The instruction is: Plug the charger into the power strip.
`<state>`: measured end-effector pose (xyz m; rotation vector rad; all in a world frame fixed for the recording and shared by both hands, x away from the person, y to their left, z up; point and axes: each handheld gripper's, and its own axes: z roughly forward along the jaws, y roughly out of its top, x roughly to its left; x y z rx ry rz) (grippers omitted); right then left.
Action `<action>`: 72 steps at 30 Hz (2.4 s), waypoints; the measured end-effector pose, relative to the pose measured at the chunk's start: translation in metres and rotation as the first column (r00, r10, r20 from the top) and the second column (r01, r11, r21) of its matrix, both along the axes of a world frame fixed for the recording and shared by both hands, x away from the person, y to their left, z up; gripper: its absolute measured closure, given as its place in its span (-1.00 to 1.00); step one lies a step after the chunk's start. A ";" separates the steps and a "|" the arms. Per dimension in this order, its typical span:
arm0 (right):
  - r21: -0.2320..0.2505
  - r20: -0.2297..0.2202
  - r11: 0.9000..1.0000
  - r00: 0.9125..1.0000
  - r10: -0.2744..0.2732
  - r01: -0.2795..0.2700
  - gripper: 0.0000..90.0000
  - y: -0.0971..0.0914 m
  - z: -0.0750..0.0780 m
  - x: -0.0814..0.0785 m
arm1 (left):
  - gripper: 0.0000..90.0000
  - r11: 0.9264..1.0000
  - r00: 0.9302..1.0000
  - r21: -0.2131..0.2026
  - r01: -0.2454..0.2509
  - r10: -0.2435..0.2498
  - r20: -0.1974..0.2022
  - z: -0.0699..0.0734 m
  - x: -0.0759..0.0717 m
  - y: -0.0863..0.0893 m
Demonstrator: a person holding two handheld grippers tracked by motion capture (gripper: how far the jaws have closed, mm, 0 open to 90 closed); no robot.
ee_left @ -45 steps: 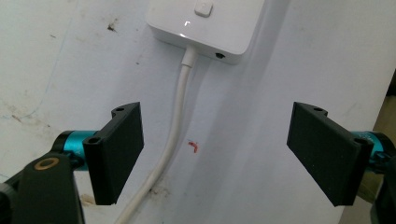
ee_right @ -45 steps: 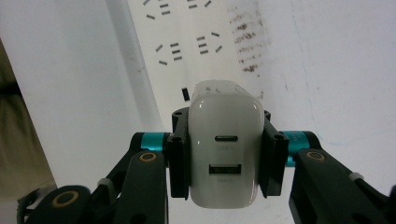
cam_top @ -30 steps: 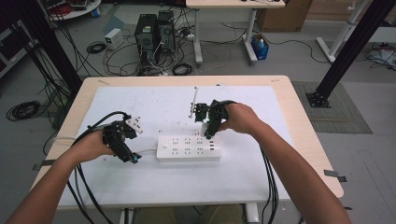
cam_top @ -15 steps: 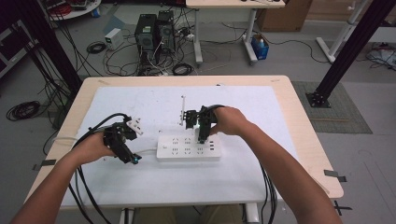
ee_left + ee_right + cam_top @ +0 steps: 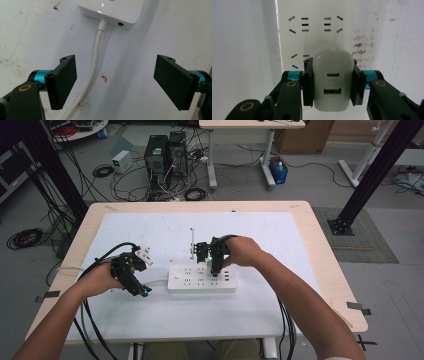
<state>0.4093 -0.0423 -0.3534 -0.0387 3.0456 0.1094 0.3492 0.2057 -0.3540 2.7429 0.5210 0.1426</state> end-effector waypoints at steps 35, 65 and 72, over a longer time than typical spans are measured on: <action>-0.056 -0.008 0.998 1.000 -0.025 0.025 0.40 0.009 -0.012 0.003 | -0.58 1.000 1.000 -0.015 -0.019 0.019 -0.012 -0.004 -0.002 0.007; -0.074 -0.013 0.997 1.000 -0.005 0.004 0.39 0.011 -0.020 0.003 | -0.58 0.997 0.998 -0.054 -0.060 0.059 -0.026 -0.013 -0.001 0.013; -0.053 -0.030 0.999 1.000 -0.006 0.005 0.38 0.010 -0.019 0.006 | -0.58 0.997 0.998 -0.048 -0.054 0.053 -0.026 -0.014 0.000 0.014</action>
